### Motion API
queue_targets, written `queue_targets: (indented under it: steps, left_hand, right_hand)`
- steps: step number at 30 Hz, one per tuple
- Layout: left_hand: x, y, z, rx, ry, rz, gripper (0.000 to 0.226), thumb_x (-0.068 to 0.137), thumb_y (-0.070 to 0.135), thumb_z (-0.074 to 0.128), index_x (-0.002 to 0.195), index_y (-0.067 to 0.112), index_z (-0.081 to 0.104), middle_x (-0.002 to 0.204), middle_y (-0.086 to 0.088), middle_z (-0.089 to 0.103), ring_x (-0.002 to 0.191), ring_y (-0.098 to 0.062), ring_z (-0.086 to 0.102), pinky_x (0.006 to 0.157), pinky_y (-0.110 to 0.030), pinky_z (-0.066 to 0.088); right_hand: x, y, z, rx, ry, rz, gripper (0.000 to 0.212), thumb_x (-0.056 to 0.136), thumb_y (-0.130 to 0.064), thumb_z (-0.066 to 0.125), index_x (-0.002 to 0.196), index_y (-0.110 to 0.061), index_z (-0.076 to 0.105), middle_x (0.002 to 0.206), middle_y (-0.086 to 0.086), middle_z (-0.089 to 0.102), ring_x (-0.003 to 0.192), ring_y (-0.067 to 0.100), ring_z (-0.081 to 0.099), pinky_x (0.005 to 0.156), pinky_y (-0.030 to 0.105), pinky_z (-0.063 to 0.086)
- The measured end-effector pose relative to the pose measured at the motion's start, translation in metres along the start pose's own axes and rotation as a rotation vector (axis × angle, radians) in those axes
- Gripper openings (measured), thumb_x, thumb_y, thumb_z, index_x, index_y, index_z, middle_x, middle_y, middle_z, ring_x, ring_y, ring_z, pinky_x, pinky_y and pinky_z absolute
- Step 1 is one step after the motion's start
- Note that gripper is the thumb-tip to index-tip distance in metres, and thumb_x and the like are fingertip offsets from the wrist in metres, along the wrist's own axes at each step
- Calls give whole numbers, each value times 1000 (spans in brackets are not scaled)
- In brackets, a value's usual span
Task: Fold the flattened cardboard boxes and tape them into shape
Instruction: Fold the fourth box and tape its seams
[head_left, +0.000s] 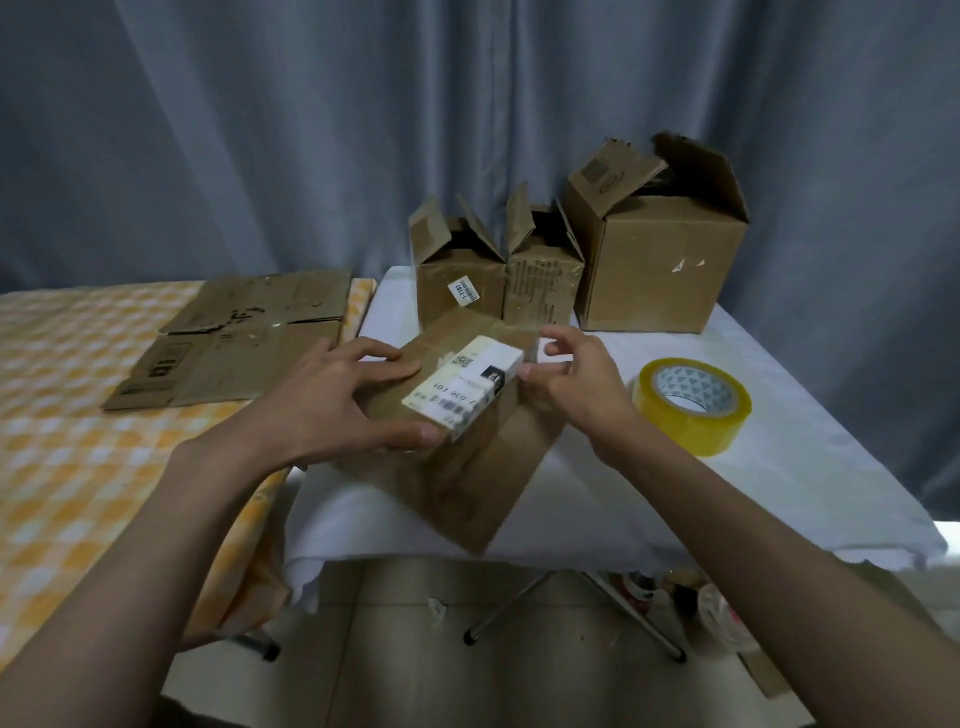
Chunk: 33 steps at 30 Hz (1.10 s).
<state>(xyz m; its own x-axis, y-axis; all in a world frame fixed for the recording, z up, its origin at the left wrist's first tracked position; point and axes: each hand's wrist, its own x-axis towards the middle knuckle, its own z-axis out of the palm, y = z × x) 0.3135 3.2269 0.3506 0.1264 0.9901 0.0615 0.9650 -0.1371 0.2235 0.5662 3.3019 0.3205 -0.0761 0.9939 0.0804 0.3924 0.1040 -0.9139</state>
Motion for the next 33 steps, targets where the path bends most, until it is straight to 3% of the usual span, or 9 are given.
queue_targets:
  steps: [4,7,13,15,18,23,26,31,33]
  left_hand:
    - [0,5,10,-48,-1,52,118,36,106,46,141,53,44,139,29,33,113,-2,22,108,-32,27]
    - [3,16,14,-55,40,29,123,33,106,44,142,48,46,137,23,37,121,-10,28,111,-35,29]
    - [8,56,30,39,132,-31,115,52,101,38,147,36,40,140,6,40,125,-20,30,103,-42,37]
    - [7,67,37,97,198,-39,108,61,99,34,146,34,40,140,2,43,123,-22,33,100,-41,37]
    - [8,78,45,91,221,-60,107,64,96,26,146,28,39,141,0,42,127,-23,34,103,-41,35]
    - [16,86,51,16,245,-73,93,71,90,40,143,30,37,141,-1,39,129,-23,36,105,-41,35]
    - [24,88,49,8,275,-59,88,71,89,46,136,30,42,138,-1,40,127,-23,36,105,-42,34]
    - [36,92,36,-24,299,-25,92,63,89,54,131,27,50,130,2,47,121,-21,42,105,-40,34]
    - [38,97,30,-144,359,54,77,74,75,62,132,26,55,130,2,52,121,-20,45,105,-39,34]
  right_hand:
    - [3,-5,-5,48,-198,-11,69,92,-20,70,153,-20,36,141,0,54,127,19,56,109,37,44]
    - [7,-5,-30,-350,-112,-85,56,92,-28,69,143,-22,49,136,3,59,128,20,53,97,25,38]
    - [-3,14,-75,-843,-65,175,68,90,-36,69,145,-12,38,144,16,46,133,38,43,105,45,38]
    - [-8,20,-83,-868,-49,191,58,91,-31,66,139,-10,40,137,17,52,128,39,48,100,42,40]
    - [-13,32,-88,-922,32,142,18,93,-19,58,109,-11,57,118,12,63,110,33,56,87,35,39]
    - [-18,40,-91,-913,86,147,13,84,-1,52,88,-11,60,91,9,61,104,32,57,118,49,9]
    - [-21,30,-98,-818,200,42,13,83,-2,52,86,-13,57,80,7,59,96,35,59,113,45,20]
    - [-29,9,-101,-401,215,-167,24,92,-10,62,115,-15,66,108,6,71,110,28,61,103,44,42]
    - [-34,3,-98,-318,184,-255,26,91,-9,65,115,-17,67,110,3,71,109,23,62,98,39,46]
